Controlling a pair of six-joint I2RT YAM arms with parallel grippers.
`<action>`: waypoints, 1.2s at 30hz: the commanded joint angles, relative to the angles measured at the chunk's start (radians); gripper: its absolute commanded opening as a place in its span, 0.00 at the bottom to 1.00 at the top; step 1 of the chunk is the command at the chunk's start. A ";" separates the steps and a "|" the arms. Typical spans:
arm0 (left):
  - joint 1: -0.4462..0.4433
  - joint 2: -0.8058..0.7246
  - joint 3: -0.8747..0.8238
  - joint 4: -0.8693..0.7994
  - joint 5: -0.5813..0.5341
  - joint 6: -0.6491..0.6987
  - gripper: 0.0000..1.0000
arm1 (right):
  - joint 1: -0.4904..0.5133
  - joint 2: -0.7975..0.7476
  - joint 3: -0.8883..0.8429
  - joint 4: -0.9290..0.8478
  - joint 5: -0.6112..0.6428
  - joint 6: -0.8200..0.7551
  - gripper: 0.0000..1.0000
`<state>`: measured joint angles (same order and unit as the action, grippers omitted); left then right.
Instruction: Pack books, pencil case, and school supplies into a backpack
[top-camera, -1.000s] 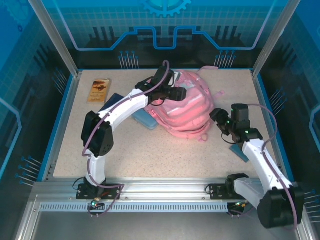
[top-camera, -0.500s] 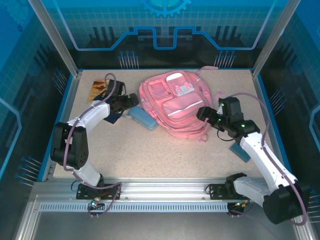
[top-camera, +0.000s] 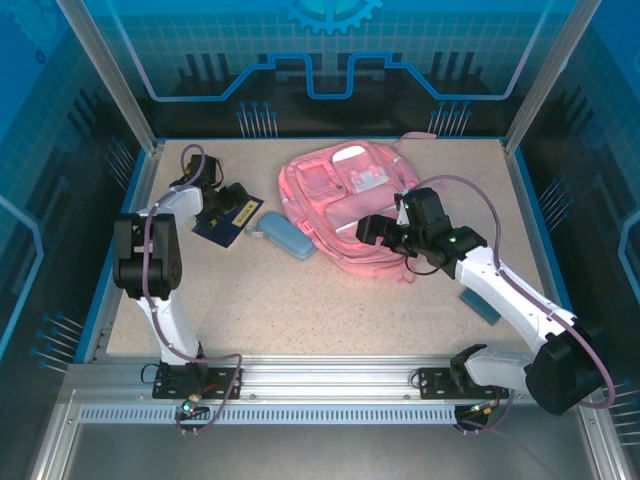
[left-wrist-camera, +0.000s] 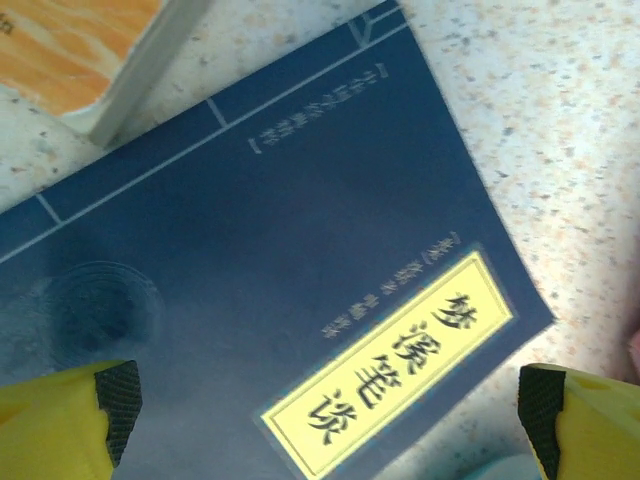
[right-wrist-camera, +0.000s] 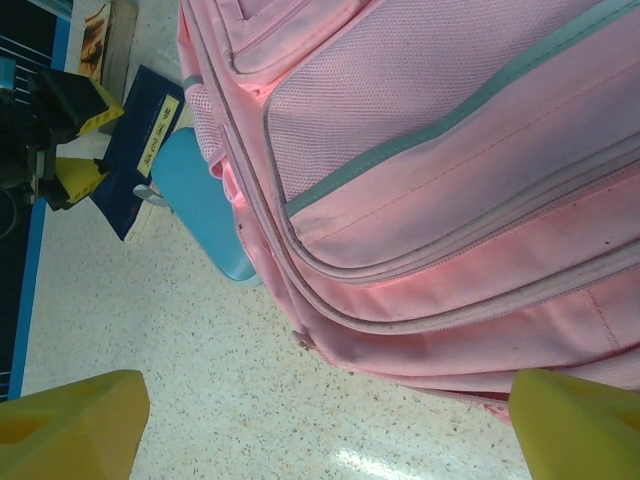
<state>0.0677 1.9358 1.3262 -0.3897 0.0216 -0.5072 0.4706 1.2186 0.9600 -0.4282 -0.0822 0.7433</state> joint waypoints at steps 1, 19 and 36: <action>0.018 0.036 0.048 -0.095 -0.026 0.043 0.99 | 0.016 0.005 0.038 -0.007 0.010 0.004 0.94; 0.016 -0.263 -0.369 -0.088 0.074 -0.155 0.92 | 0.047 0.048 0.080 -0.030 0.033 0.011 0.93; -0.245 -0.726 -0.755 -0.244 0.060 -0.315 0.85 | 0.212 0.234 0.185 -0.061 0.114 -0.004 0.90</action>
<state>-0.1478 1.2510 0.5976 -0.5011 0.0578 -0.7700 0.6502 1.4204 1.0969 -0.4591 -0.0021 0.7570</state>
